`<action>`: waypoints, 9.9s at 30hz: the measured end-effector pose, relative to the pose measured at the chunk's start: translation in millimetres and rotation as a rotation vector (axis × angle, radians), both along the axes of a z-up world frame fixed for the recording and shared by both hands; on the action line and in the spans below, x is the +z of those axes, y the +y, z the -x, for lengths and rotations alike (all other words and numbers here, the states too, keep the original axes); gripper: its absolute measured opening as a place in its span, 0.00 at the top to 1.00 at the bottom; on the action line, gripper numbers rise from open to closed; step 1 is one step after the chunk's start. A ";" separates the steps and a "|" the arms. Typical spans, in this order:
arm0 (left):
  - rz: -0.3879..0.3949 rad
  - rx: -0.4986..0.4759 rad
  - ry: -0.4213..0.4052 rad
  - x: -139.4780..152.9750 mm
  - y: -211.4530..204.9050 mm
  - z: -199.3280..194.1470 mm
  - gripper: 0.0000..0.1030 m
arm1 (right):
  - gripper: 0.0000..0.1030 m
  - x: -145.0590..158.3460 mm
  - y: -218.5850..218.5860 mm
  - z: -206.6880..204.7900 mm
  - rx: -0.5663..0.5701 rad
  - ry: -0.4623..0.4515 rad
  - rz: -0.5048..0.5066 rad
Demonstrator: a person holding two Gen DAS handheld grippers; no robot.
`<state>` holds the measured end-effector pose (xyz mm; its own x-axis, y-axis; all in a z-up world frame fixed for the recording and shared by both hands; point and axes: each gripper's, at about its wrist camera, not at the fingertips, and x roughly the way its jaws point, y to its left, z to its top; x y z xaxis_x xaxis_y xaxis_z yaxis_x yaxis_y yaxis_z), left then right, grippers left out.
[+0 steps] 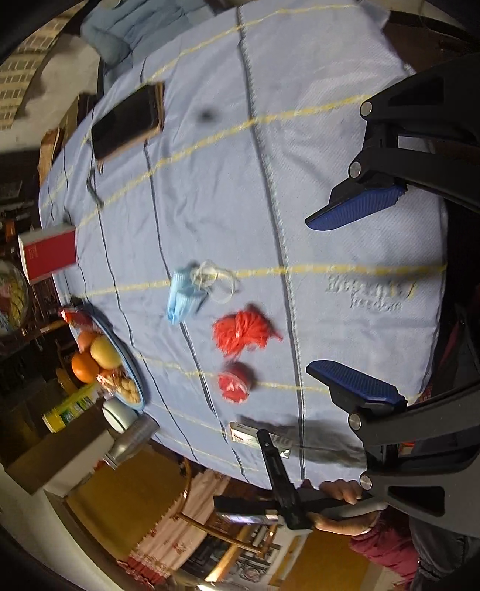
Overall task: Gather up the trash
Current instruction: 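Grasp the white medicine box with the left tool and lift it, then grasp the red tassel bundle with the right tool while the left tool holds the box, then carry both items to the red wastebasket and open the left tool over it, then open the right tool to drop the tassel bundle into the wastebasket, then move both tools back over the table, then grasp the clear cup of red items with the left tool, then grasp the blue face mask with the right tool while the left tool holds the cup, then carry both items to the red wastebasket and open the left tool over it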
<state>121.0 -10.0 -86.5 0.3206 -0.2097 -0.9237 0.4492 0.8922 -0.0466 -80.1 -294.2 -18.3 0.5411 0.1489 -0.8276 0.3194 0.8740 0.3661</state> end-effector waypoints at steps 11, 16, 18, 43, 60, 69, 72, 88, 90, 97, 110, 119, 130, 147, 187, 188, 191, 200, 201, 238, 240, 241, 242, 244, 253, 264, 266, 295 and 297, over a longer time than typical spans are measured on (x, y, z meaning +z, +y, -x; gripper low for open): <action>0.068 0.174 -0.001 37.6 75.7 40.4 0.56 | 0.30 -8.0 46.5 -81.8 0.234 0.021 0.098; 0.070 0.249 -0.006 42.4 97.7 61.1 0.56 | 0.30 -15.4 41.3 -104.1 0.241 0.020 0.096; 0.067 0.275 -0.008 43.6 104.1 67.8 0.56 | 0.30 -20.9 37.9 -110.6 0.244 0.027 0.092; 0.072 0.399 -0.009 57.9 102.5 109.1 0.56 | 0.72 -14.2 39.3 -99.1 0.395 -0.054 0.038; 0.111 0.518 -0.035 60.8 103.7 138.8 0.56 | 0.72 8.4 55.4 -80.2 0.562 -0.085 0.059; 0.083 0.832 -0.019 52.4 180.6 216.0 0.56 | 0.72 3.0 130.8 -99.1 0.832 -0.073 0.004; 0.075 0.939 -0.008 48.0 210.1 245.9 0.56 | 0.73 4.5 165.4 -99.1 0.921 -0.077 0.001; 0.110 1.140 0.087 3.5 317.2 277.8 0.54 | 0.73 19.8 268.8 -101.5 1.065 -0.067 0.068; 0.112 1.160 0.115 -3.3 328.4 276.6 0.45 | 0.72 17.7 275.3 -102.4 1.063 -0.053 0.074; 0.112 1.201 0.121 -3.3 346.3 283.9 0.39 | 0.72 8.1 302.1 -102.7 1.109 -0.021 0.072; 0.099 1.321 0.118 7.7 355.6 338.7 0.34 | 0.72 -11.2 384.1 -79.4 1.353 0.029 0.045; 0.092 1.411 0.113 11.8 365.4 383.9 0.34 | 0.71 -20.4 468.2 -49.3 1.565 0.057 0.035; 0.110 1.467 0.118 7.5 394.5 399.6 0.34 | 0.54 -11.5 539.4 -40.9 1.652 0.038 0.025; 0.119 1.106 0.058 23.5 358.9 276.5 0.34 | 0.52 16.0 429.1 -92.2 1.293 -0.024 0.079; 0.038 -0.179 0.015 40.1 -72.3 69.9 0.27 | 0.40 12.4 -25.2 35.7 -0.088 -0.081 0.036; 0.032 -0.183 0.014 39.4 -76.5 68.1 0.27 | 0.40 11.9 -27.2 35.6 -0.092 -0.084 0.036; 0.020 -0.187 0.020 37.4 -86.2 63.2 0.27 | 0.40 12.6 -30.8 32.6 -0.096 -0.084 0.036; -0.005 -0.183 0.021 31.2 -103.8 50.0 0.27 | 0.39 10.7 -43.6 16.4 -0.077 -0.071 0.038; -0.009 -0.181 0.019 29.9 -105.7 47.9 0.27 | 0.39 10.3 -44.8 12.6 -0.071 -0.067 0.039; 0.025 -0.115 0.110 -31.6 -124.4 -30.8 0.19 | 0.34 -47.5 -47.4 -152.3 0.180 0.060 0.149; 0.022 -0.118 0.103 -31.8 -125.0 -30.4 0.19 | 0.34 -53.7 -45.6 -160.3 0.197 0.062 0.144; 0.020 -0.120 0.099 -31.8 -125.2 -29.8 0.19 | 0.34 -57.0 -44.3 -164.1 0.207 0.064 0.144; 0.018 -0.121 0.096 -31.8 -125.4 -29.7 0.19 | 0.34 -59.5 -42.9 -167.2 0.214 0.066 0.146; 0.027 -0.114 0.093 -31.5 -124.3 -30.6 0.23 | 0.34 -62.8 -41.6 -170.7 0.221 0.061 0.149; 0.094 -0.123 0.054 -10.5 -111.9 -23.6 0.70 | 0.94 -36.5 -33.2 -156.5 0.244 -0.049 0.169; 0.134 -0.134 -0.062 35.3 -98.8 4.9 0.70 | 0.94 11.7 -14.5 -107.4 0.220 -0.154 0.241; 0.140 -0.125 -0.072 41.2 -91.0 8.4 0.70 | 0.94 16.8 -10.6 -98.5 0.209 -0.163 0.240; 0.114 0.233 -0.139 72.4 69.3 66.0 0.70 | 0.94 33.5 83.9 -84.0 0.436 -0.198 0.140; 0.098 0.278 -0.144 74.6 79.0 75.2 0.70 | 0.94 34.6 89.9 -89.1 0.475 -0.213 0.108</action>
<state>45.8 69.0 -12.0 0.5043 -0.1815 -0.8442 0.1972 0.9760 -0.0921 9.1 -204.2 16.3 0.5927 0.3386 -0.7308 -0.1924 0.9406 0.2798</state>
